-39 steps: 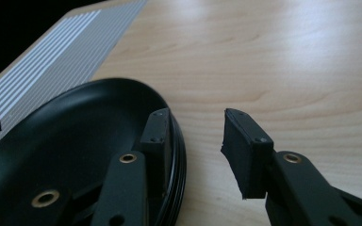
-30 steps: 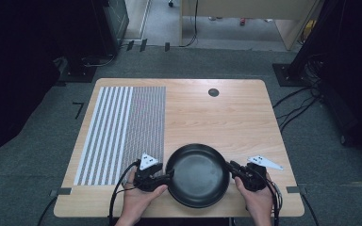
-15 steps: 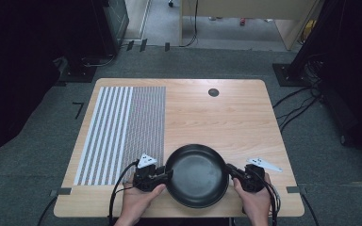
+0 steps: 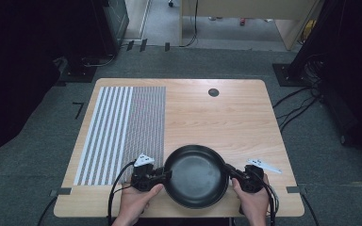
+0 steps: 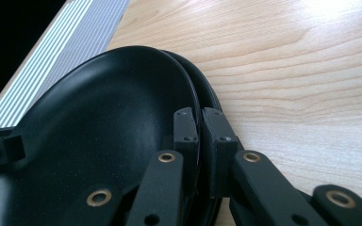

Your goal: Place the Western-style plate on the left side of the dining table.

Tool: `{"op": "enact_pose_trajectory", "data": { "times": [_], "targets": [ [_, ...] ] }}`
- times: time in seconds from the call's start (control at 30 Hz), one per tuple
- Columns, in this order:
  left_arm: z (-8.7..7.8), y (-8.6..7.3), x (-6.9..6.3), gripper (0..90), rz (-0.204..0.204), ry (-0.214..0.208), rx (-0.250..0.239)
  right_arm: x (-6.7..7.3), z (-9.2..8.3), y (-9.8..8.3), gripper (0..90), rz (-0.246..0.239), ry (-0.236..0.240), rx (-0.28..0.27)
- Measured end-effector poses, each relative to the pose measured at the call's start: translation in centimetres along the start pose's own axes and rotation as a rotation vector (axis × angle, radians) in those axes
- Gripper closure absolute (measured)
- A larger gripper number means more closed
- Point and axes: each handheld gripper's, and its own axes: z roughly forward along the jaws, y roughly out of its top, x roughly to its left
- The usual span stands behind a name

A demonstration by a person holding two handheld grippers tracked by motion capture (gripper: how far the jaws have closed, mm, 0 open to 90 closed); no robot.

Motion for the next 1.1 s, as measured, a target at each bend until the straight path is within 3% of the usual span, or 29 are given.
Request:
{"op": "enact_pose_trajectory", "data": {
  "times": [0.27,0.53,0.7,1.1],
  "targets": [
    [-1.4,0.4,0.8,68.2,0.016,0.029,-0.032,0.9,0.7,-0.7,85.0,0.007,0.028,0.003],
    [-1.7,0.5,1.2,71.5,0.033,0.013,-0.016,0.9,0.9,-0.9,84.9,0.024,0.037,-0.007],
    [-1.6,0.5,1.7,71.9,0.028,-0.024,-0.008,0.8,1.1,-1.0,84.1,0.039,0.038,-0.009],
    [-1.7,0.3,1.5,71.6,0.048,-0.015,-0.018,0.8,1.6,-1.4,81.2,0.078,0.052,-0.013]
  ]
}}
